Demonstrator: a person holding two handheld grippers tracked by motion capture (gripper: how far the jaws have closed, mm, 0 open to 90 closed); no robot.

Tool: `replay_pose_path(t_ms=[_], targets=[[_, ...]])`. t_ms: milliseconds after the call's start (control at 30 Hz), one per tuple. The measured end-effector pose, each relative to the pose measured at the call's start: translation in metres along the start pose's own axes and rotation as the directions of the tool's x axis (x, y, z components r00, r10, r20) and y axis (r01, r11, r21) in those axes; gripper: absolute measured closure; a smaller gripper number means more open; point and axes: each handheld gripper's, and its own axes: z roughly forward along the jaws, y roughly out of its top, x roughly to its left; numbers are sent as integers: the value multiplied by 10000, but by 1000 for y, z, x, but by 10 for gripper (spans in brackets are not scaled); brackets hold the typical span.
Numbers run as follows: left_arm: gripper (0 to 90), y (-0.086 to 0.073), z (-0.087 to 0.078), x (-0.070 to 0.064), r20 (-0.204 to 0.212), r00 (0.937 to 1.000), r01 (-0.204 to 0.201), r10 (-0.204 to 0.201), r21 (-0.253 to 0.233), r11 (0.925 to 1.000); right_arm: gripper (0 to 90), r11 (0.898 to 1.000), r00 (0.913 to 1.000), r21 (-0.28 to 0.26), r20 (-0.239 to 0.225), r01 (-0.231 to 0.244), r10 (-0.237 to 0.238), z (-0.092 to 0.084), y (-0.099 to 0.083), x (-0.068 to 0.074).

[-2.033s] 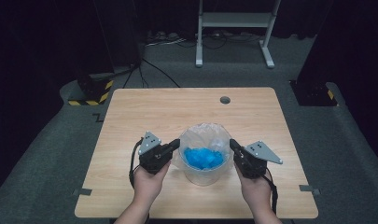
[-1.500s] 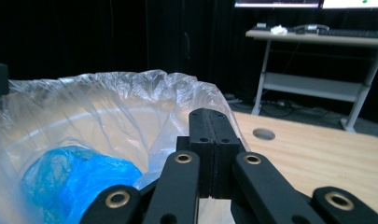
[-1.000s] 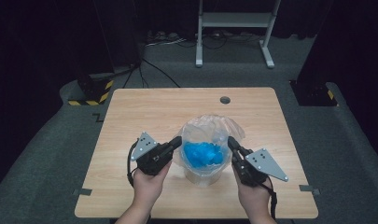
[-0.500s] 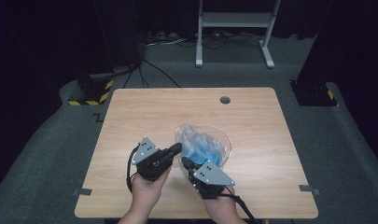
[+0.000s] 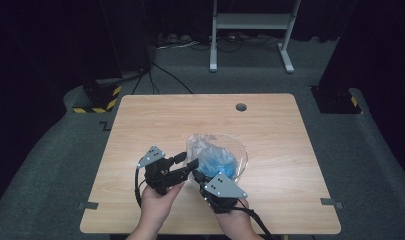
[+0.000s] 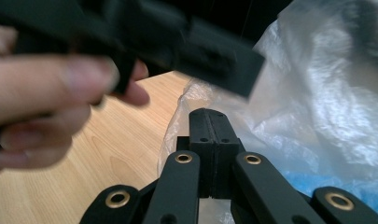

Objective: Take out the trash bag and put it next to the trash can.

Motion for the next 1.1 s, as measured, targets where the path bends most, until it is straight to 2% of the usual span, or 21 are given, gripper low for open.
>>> replay_pose_path(t_ms=[33,133,167,233,267,300,367,433,500,600,700,800,833,867,900,967,1100], targets=[[466,-3,4,2,89,9996,260,-262,186,9995,900,10000,10000,-16,-11,5,-5,0,0,0],[614,-3,4,2,-25,9996,288,-287,169,9994,900,10000,10000,-35,-25,13,-13,-1,-1,0],[614,-2,3,2,5,9997,233,-233,184,9996,900,10000,10000,-34,-21,23,-23,-1,-1,0],[754,0,2,0,-225,9997,-12,15,131,9999,879,10000,10000,-26,-79,-45,45,-3,-1,0],[779,0,2,0,-225,9997,-12,15,131,9999,879,10000,10000,-26,-79,-45,45,-3,-1,0],[811,1,1,0,-256,9995,-158,161,119,9998,841,9998,9998,-148,-169,-122,120,-7,2,0],[828,2,1,-1,-262,9993,-251,254,111,9996,826,9996,9997,-220,-192,-162,158,-9,4,0],[870,5,1,-3,-280,9986,-438,439,25,9990,784,9967,9999,-800,-60,-151,147,-25,16,-2],[875,7,1,-3,-258,9982,-534,534,-21,9986,779,9953,9998,-950,-12,-186,186,-30,20,-4],[882,11,-1,-5,-305,9969,-728,723,-145,9972,775,9887,9990,-1481,364,-216,273,-49,32,-15],[888,17,-1,-5,-274,9958,-888,879,-327,9955,759,9823,9934,-1834,991,-385,574,-68,38,-32],[888,22,0,-4,-21,9963,-855,856,-580,9946,732,9799,9812,-1887,1667,-649,971,-81,35,-55],[889,25,0,-4,69,9956,-928,935,-686,9933,709,9793,9715,-1758,1952,-1005,1347,-85,30,-68],[890,25,0,-4,69,9956,-928,935,-686,9933,709,9793,9715,-1758,1952,-1005,1347,-85,30,-68],[890,25,0,-4,125,9949,-994,1006,-758,9922,702,9800,9673,-1669,2098,-1082,1426,-86,26,-74],[891,27,1,-5,194,9936,-1094,1113,-817,9906,689,9822,9514,-1339,2613,-1315,1629,-85,14,-89],[892,29,0,-8,297,9917,-1221,1255,-974,9877,646,9793,9174,-708,3427,-1894,2022,-76,-14,-114]])
